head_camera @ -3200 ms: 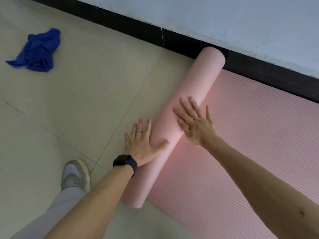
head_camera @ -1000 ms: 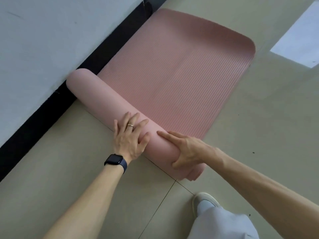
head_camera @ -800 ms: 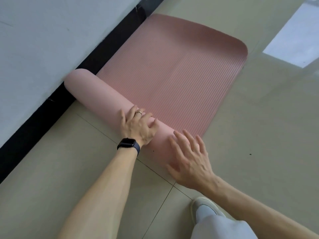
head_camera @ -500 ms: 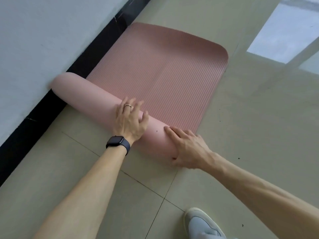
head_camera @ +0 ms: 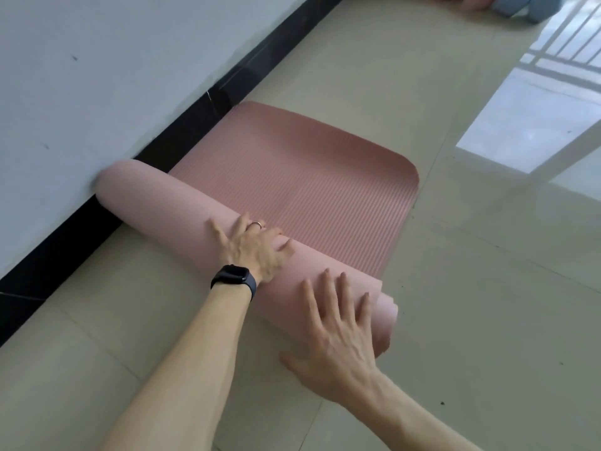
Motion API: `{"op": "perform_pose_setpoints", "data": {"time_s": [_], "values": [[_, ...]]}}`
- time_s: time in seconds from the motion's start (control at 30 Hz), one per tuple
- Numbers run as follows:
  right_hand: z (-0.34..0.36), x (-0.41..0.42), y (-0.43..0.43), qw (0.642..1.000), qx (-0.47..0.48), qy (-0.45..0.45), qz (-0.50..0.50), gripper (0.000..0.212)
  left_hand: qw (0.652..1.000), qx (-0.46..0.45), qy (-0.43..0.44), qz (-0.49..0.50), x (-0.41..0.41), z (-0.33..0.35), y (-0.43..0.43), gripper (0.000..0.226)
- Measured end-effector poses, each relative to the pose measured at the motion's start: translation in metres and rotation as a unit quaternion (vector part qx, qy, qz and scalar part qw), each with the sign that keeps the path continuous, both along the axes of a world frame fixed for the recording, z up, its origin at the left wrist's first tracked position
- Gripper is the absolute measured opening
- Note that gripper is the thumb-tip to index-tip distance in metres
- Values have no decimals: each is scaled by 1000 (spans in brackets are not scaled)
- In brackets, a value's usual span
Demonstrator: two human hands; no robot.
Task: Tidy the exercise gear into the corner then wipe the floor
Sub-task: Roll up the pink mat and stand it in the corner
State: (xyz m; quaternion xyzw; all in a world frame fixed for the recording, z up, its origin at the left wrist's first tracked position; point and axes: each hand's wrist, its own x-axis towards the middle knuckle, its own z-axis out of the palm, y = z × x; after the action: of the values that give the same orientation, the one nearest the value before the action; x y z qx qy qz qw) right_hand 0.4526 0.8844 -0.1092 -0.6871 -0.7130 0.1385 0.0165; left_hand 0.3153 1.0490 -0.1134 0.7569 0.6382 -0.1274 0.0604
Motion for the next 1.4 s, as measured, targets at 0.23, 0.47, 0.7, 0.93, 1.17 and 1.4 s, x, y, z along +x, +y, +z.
{"op": "perform_pose_setpoints", "data": {"time_s": [0.23,0.47,0.7,0.93,1.17,1.4], "values": [[11,68,89,996,-84,13,22,108,963,158,-216,7,21,7,41,58],[32,128,201,948,-295,111,-38,95,986,93,-141,-14,-9,-12,58,69],[27,76,187,995,-94,45,6,115,992,74,-97,16,58,-10,130,63],[-7,119,253,995,-67,72,-23,132,970,76,-229,0,94,-16,198,55],[-20,155,285,985,-113,123,-49,143,964,192,-179,-41,49,-25,171,51],[-21,171,311,971,-162,145,-101,157,981,138,-132,-29,71,-28,203,52]]}}
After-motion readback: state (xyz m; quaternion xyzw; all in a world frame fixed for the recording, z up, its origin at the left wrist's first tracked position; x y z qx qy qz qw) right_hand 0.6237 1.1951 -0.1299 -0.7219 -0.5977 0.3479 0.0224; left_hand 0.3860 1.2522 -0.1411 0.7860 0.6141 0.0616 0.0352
